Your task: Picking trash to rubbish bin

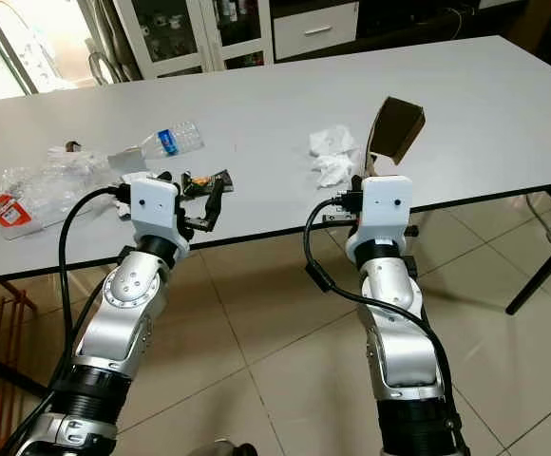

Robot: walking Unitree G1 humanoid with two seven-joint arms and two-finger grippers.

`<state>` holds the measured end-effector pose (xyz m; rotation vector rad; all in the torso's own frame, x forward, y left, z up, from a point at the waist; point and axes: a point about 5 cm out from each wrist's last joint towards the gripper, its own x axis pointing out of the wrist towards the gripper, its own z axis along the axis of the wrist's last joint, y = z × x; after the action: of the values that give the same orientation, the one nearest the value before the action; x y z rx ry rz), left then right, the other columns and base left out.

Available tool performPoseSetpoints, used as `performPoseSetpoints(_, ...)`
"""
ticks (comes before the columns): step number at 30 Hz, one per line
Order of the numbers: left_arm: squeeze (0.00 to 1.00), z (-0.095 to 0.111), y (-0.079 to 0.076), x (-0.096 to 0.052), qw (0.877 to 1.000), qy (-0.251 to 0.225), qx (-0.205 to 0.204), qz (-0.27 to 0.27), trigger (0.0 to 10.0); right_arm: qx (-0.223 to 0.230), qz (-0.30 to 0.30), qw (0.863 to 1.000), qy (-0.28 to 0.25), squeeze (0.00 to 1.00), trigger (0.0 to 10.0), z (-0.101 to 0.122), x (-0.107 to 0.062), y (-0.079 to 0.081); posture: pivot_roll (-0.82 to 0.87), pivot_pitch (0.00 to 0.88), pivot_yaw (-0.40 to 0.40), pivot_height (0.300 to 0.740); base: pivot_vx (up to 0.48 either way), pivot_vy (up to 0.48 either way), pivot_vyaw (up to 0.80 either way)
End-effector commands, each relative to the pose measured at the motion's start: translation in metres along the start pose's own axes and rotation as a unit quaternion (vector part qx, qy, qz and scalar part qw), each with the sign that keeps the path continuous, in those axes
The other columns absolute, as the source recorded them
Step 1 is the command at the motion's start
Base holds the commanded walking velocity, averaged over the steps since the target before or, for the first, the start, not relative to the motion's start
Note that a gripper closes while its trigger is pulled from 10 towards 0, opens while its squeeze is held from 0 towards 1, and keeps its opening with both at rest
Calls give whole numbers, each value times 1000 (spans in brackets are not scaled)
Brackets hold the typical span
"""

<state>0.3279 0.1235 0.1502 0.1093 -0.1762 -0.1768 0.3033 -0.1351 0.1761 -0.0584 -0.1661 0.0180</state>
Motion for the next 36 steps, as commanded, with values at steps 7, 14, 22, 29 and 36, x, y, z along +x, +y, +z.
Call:
performPoseSetpoints(7,0,-3,-6,1,1000,-4,0,3,10000,-15,14,1000,-3,0,10000,2,3,-4,-50,0,19,740,0,0,0)
performPoseSetpoints(14,0,-9,-15,-2,1000,-3,-18,21,10000,-39,32,999,3,0,10000,3,4,-16,-63,0,-58,740,0,0,0)
performPoseSetpoints(22,0,-14,-19,-4,999,1,-24,26,10000,-49,43,998,3,0,10000,6,7,-18,-73,0,-75,740,0,0,0)
performPoseSetpoints(29,0,-13,-21,0,1000,-2,-22,18,10000,-43,37,998,5,0,10000,5,4,-17,-82,0,-55,740,0,0,0)
performPoseSetpoints(36,0,-11,-6,5,1000,-6,-6,22,10000,-36,34,999,5,0,10000,3,4,-8,-83,0,-21,740,0,0,0)
